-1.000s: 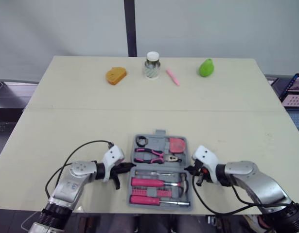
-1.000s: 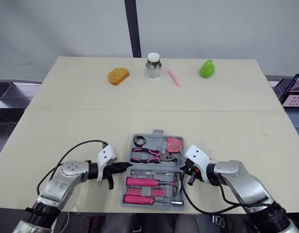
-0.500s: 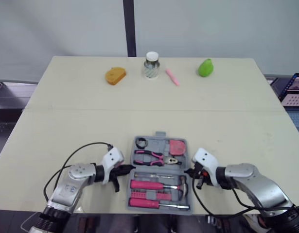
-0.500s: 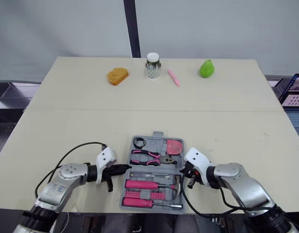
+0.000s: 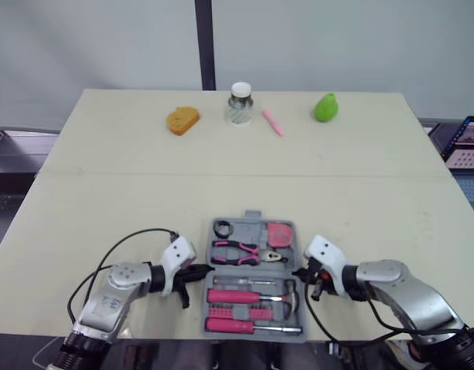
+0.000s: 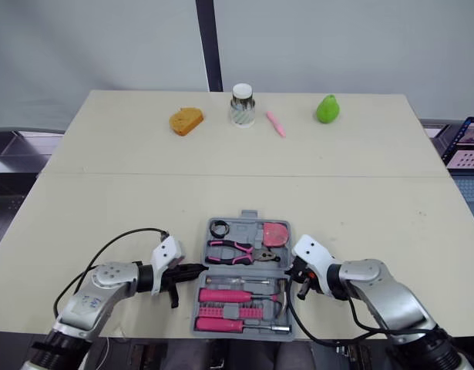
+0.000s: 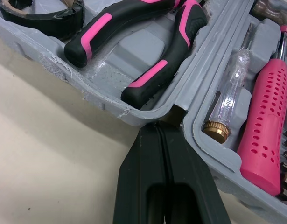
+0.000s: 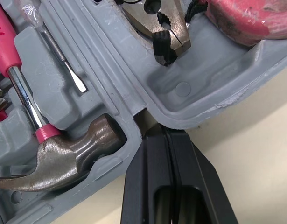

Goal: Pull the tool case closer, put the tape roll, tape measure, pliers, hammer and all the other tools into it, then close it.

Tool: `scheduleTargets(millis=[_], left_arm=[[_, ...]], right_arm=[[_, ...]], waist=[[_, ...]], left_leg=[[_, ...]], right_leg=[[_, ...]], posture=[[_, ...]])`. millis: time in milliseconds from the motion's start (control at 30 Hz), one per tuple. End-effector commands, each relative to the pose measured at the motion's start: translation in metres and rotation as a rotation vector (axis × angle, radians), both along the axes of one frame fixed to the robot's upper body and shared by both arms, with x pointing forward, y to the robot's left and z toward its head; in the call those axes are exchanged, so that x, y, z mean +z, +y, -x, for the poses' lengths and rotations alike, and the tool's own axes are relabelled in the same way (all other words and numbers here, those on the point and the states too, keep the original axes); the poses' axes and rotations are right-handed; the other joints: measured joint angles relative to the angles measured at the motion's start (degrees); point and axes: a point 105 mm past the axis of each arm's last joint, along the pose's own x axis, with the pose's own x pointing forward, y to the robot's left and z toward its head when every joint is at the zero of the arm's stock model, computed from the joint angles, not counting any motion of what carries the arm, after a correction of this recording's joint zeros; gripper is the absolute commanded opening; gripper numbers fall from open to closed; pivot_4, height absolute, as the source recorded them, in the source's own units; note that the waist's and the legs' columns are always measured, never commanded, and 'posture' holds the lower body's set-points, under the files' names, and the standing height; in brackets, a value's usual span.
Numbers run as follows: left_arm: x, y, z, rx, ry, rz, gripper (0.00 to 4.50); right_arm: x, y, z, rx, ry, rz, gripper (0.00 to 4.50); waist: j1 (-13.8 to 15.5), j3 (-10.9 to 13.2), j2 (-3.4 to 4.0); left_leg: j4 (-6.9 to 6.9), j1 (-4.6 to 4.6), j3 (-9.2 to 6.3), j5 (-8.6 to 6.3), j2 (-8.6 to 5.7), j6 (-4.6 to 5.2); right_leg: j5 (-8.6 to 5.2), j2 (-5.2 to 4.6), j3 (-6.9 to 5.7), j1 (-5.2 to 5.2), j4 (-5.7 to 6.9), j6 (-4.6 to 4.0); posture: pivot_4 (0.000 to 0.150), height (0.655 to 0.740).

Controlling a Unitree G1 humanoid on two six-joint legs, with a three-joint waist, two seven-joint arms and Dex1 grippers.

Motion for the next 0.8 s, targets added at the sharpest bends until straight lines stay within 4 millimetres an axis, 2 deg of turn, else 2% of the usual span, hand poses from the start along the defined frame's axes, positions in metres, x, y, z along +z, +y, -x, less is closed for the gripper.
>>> scheduleTargets(millis=[33,433,800], left_arm=[[-0.005,-0.011,0.013,-0.049,0.044,0.021,0.00],[-0.006,-0.012,0.020,-0.045,0.051,0.021,0.00],[-0.006,0.002,0.009,0.006,0.029,-0.012,0.00]], right_arm=[[0.005,0.017,0.009,0.067,0.004,-0.057,0.03],[0.004,0.018,0.009,0.075,0.008,-0.058,0.03],[0.002,0.009,0.007,0.057,0.011,-0.034,0.03]], waist=[[0.00,0.00,0.00],[0.01,0.00,0.00],[0.02,0.00,0.00]], left_leg=[[0.00,0.00,0.00,0.00,0.00,0.00],[0.00,0.00,0.00,-0.01,0.01,-0.01],[-0.01,0.00,0.00,-0.01,0.02,-0.02]], right_leg=[[0.00,0.00,0.00,0.00,0.00,0.00],[0.00,-0.01,0.00,0.01,-0.04,0.00],[0.00,-0.02,-0.01,0.01,-0.05,0.00]], posture=[[0.150,0.6950],[0.150,0.6950],[0.150,0.6950]])
